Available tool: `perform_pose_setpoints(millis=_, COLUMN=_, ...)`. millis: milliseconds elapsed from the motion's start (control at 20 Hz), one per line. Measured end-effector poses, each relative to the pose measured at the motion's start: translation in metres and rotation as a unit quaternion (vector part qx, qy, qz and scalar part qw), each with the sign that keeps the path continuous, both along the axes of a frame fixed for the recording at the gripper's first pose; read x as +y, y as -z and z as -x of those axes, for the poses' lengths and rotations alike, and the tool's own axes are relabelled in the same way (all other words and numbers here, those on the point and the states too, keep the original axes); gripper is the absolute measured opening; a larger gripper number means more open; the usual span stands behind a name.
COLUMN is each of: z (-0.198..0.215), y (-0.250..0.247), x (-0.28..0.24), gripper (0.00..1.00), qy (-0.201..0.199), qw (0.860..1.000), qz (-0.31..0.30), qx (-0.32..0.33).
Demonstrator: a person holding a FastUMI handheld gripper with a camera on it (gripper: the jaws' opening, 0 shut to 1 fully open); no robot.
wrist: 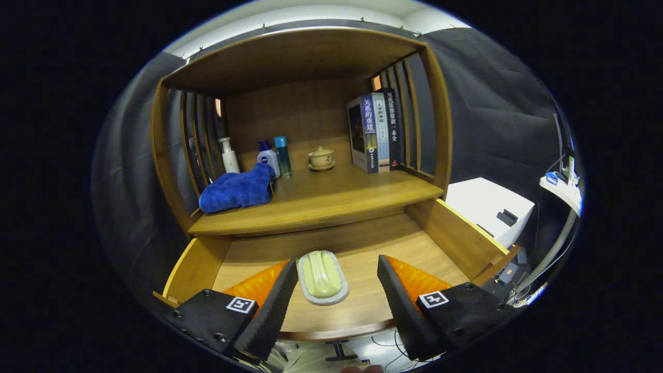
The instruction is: Pull open the drawer, take out the items inside it, and place them on the countertop above the cabinet.
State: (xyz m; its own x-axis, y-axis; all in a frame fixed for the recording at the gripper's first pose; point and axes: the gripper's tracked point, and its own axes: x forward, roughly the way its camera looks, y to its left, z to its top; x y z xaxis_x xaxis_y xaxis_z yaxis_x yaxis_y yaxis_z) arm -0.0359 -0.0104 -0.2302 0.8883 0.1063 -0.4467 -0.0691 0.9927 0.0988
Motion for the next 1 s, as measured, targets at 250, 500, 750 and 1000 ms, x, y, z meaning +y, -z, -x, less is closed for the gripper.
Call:
perform_pose_setpoints(millis=250, z=-0.032, y=0.014, x=0.007, gripper=0.99, qy=-0.019, qw=0.998, qz=0.039, qx=0.046)
perform_pose_setpoints(millis=500, z=-0.058, y=0.025, x=0.032, gripper=0.99, qy=-0.044, qw=0.994, qz=0.03, qx=0.092)
perform_pose_setpoints(millis=750, z=-0.079, y=0.044, x=0.046, gripper=0.99, qy=-0.051, qw=0.987, qz=0.039, qx=0.146)
perform_pose_setpoints(millis=1000, z=-0.079, y=0.074, x=0.054, gripper=1.0, qy=-0.073, qw=0.969, qz=0.05, qx=0.229)
